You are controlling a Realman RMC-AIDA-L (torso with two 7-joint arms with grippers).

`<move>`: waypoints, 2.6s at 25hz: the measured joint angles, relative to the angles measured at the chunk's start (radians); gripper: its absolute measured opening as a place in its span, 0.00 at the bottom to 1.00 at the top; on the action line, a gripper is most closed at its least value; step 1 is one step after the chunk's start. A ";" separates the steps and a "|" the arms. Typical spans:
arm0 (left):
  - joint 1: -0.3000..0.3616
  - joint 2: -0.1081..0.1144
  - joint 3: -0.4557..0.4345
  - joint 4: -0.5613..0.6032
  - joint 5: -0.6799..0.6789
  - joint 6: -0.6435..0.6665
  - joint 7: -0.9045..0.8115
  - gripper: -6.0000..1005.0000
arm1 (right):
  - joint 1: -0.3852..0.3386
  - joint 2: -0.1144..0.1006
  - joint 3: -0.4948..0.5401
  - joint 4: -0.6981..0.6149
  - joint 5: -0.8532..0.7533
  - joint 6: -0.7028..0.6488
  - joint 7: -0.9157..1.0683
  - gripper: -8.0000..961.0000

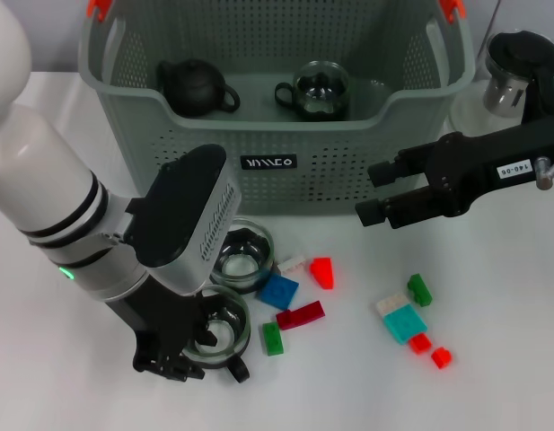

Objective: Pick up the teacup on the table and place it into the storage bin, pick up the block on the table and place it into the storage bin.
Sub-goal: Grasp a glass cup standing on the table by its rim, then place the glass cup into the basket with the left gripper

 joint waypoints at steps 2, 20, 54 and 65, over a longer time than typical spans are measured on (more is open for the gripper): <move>0.000 -0.001 0.001 0.002 0.000 0.001 -0.001 0.36 | -0.001 0.000 0.000 0.000 0.001 0.000 -0.001 0.83; -0.005 -0.002 0.131 0.015 0.042 -0.046 -0.090 0.35 | -0.001 0.000 0.000 0.000 -0.001 0.001 -0.005 0.83; -0.017 -0.002 0.182 0.042 0.066 -0.011 -0.188 0.05 | 0.001 0.002 0.000 0.000 0.003 0.004 -0.019 0.83; -0.068 -0.001 -0.165 0.123 -0.125 0.257 -0.213 0.05 | -0.004 0.002 0.000 0.000 0.003 -0.009 -0.019 0.83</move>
